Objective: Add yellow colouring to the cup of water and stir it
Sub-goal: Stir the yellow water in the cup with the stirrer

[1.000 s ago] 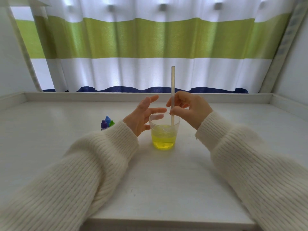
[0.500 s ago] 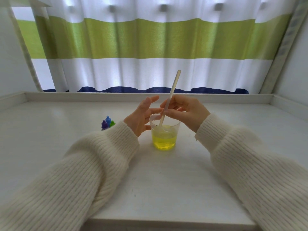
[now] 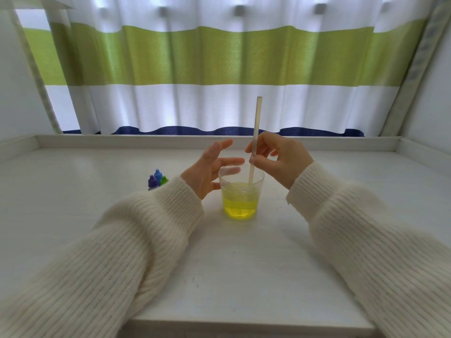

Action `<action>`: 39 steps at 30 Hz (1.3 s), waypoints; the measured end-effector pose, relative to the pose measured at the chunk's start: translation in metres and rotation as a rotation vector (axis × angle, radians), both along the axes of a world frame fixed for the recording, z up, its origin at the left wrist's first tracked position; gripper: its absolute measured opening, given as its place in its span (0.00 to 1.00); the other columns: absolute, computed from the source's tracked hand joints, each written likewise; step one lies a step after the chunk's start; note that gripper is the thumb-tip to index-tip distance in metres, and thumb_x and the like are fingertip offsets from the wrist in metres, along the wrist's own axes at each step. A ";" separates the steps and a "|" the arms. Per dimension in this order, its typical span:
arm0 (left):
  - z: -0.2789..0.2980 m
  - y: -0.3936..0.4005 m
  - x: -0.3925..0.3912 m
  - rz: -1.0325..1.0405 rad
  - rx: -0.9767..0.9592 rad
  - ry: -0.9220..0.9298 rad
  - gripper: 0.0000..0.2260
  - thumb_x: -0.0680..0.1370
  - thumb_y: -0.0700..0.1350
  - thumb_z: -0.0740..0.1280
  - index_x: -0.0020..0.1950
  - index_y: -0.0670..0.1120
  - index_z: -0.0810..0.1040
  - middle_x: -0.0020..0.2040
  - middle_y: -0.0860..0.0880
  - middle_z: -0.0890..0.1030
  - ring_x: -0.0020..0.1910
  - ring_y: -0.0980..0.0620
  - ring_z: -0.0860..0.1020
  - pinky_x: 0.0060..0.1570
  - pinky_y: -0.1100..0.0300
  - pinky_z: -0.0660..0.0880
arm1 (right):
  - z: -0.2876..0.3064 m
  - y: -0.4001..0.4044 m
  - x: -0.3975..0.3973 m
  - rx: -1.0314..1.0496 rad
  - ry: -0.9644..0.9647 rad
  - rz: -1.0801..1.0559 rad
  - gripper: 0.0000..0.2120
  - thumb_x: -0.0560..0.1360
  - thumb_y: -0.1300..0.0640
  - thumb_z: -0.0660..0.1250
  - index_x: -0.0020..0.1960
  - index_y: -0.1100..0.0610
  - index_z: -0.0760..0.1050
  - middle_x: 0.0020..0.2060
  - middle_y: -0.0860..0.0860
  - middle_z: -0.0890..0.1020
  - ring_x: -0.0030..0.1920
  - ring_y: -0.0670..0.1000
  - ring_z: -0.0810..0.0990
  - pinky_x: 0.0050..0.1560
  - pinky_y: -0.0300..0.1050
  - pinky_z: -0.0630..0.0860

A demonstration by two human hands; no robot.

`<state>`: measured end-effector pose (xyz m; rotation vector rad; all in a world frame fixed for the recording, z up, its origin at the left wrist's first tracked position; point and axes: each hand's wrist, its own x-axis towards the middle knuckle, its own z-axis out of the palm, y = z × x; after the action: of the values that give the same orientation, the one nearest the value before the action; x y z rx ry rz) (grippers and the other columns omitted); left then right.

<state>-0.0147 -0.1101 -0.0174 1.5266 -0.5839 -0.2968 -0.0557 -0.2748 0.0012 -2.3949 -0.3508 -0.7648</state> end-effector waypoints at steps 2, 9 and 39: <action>0.000 0.000 -0.001 0.004 0.000 0.002 0.28 0.66 0.63 0.50 0.65 0.57 0.60 0.59 0.49 0.74 0.60 0.47 0.72 0.57 0.48 0.67 | 0.000 0.000 0.001 0.002 0.005 -0.007 0.05 0.70 0.58 0.65 0.43 0.48 0.74 0.36 0.43 0.79 0.37 0.38 0.76 0.38 0.23 0.69; 0.000 -0.001 0.000 0.010 -0.001 0.004 0.27 0.66 0.63 0.50 0.64 0.57 0.60 0.60 0.48 0.73 0.59 0.47 0.72 0.56 0.49 0.67 | 0.002 0.003 -0.003 0.086 0.060 0.043 0.04 0.69 0.58 0.66 0.42 0.51 0.76 0.36 0.47 0.81 0.41 0.44 0.78 0.46 0.34 0.73; -0.001 0.000 0.002 0.006 0.004 -0.003 0.27 0.66 0.64 0.51 0.64 0.58 0.60 0.59 0.50 0.74 0.60 0.47 0.72 0.58 0.47 0.67 | 0.000 0.001 -0.001 0.001 0.011 0.013 0.05 0.70 0.57 0.65 0.43 0.48 0.74 0.36 0.42 0.79 0.38 0.37 0.76 0.39 0.21 0.68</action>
<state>-0.0123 -0.1103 -0.0182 1.5325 -0.5817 -0.2917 -0.0565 -0.2736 0.0010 -2.3925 -0.3605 -0.7453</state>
